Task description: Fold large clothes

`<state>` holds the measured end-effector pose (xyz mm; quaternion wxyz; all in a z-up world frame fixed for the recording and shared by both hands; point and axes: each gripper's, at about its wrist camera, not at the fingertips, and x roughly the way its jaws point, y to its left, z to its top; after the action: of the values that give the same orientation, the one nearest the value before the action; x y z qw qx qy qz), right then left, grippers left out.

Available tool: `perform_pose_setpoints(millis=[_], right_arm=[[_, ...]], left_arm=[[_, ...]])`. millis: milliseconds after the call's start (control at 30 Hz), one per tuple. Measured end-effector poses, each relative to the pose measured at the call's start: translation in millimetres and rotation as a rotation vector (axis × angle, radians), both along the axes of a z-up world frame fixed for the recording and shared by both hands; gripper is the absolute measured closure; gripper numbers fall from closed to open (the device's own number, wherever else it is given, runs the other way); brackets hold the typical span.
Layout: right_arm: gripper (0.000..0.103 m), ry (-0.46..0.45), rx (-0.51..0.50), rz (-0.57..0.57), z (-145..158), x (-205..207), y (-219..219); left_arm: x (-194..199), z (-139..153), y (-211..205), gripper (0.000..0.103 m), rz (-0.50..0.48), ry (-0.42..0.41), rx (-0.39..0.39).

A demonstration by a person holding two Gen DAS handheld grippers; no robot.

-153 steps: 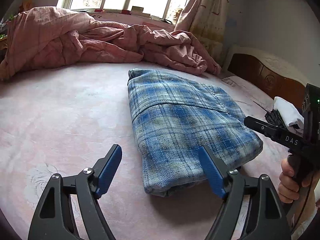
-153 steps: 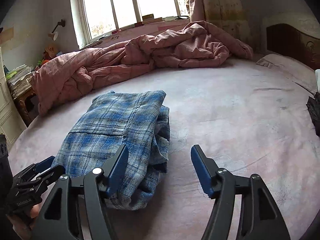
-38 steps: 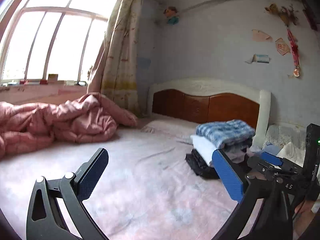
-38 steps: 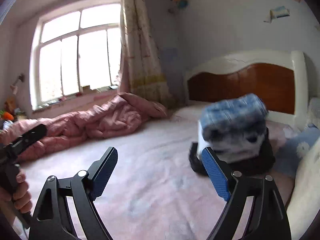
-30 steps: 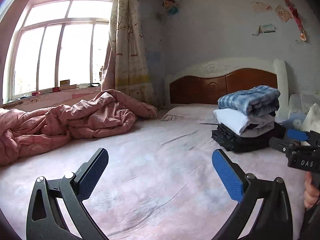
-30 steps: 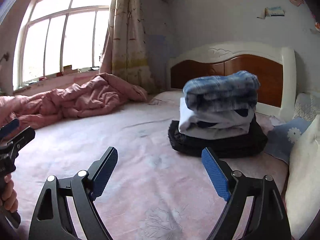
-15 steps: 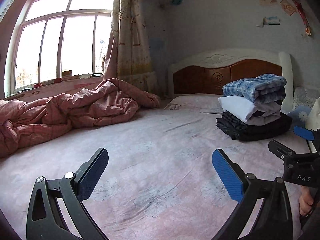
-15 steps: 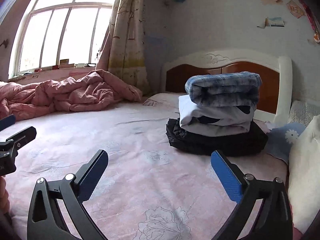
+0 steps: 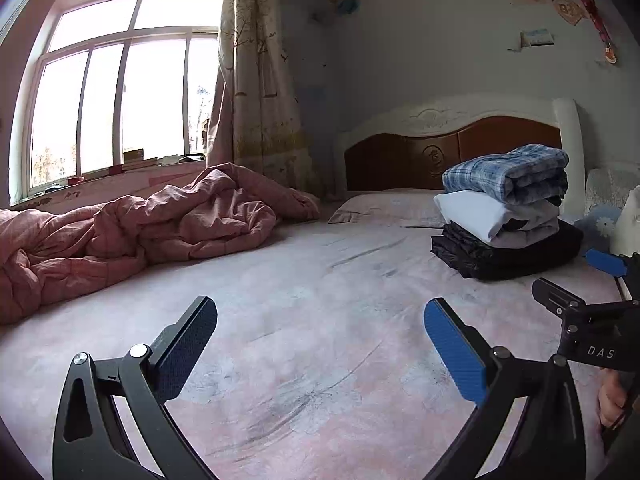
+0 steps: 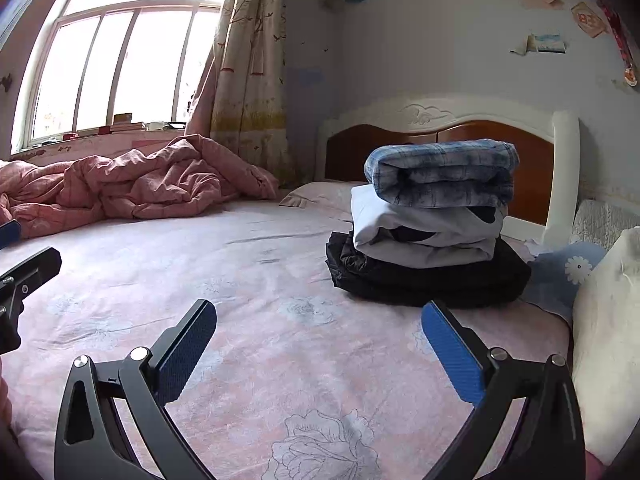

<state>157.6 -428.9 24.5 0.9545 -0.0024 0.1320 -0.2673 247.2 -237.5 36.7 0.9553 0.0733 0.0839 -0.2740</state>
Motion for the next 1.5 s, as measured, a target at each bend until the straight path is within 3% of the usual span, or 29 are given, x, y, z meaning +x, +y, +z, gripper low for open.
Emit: perform_pose_setpoints(millis=[1500], right_arm=[[0.0, 0.005, 0.024, -0.01, -6.8, -0.9, -0.8]], left_arm=[[6.2, -3.2, 0.1, 0.0, 0.034, 0.016, 0.008]])
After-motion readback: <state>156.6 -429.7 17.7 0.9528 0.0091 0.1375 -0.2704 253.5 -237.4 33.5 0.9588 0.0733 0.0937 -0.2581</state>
